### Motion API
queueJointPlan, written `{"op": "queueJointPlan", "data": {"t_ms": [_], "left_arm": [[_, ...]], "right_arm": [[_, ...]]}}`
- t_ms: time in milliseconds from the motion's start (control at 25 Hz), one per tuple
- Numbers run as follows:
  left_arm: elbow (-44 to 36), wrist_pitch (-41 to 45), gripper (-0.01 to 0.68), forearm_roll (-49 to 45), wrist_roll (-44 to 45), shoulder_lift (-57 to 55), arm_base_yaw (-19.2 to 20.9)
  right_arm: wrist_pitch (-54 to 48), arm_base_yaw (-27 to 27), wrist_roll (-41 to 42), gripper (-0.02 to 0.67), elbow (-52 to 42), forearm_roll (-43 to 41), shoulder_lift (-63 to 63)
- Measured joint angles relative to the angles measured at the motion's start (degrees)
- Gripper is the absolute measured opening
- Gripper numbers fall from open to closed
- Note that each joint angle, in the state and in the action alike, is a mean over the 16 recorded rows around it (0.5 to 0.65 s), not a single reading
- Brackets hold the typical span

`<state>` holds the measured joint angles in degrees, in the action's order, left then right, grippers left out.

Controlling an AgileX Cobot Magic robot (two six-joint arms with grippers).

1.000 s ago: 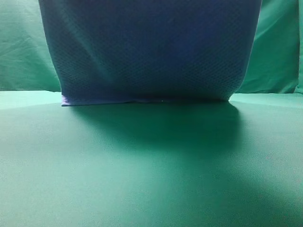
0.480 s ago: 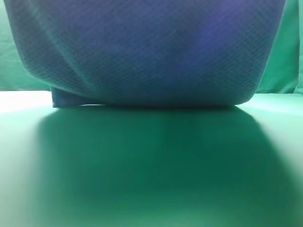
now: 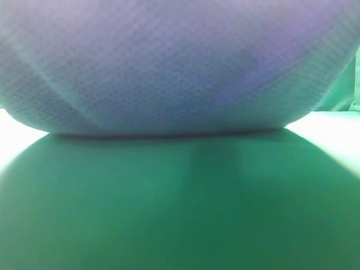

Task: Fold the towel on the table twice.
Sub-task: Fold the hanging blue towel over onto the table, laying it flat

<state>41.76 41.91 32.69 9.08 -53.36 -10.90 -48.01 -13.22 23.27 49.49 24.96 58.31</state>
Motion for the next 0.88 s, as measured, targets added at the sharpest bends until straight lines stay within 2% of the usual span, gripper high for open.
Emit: {"op": "queueJointPlan", "data": {"t_ms": [400,640,880], "left_arm": [[-4.54,-0.99,0.000,5.02,3.34,1.12,0.00],[-4.82,-7.01,0.000,7.33,5.07,-3.58,0.00],[-4.07,-14.57,0.000,13.87,10.58,-11.79,0.00]], "right_arm": [[0.70,0.00,1.41,0.000,-5.94,3.33,-3.83],[7.14,0.00,1.54,0.000,-6.95,3.52,0.11],[15.11,0.00,1.74,0.000,-5.56,3.56,7.87]]}}
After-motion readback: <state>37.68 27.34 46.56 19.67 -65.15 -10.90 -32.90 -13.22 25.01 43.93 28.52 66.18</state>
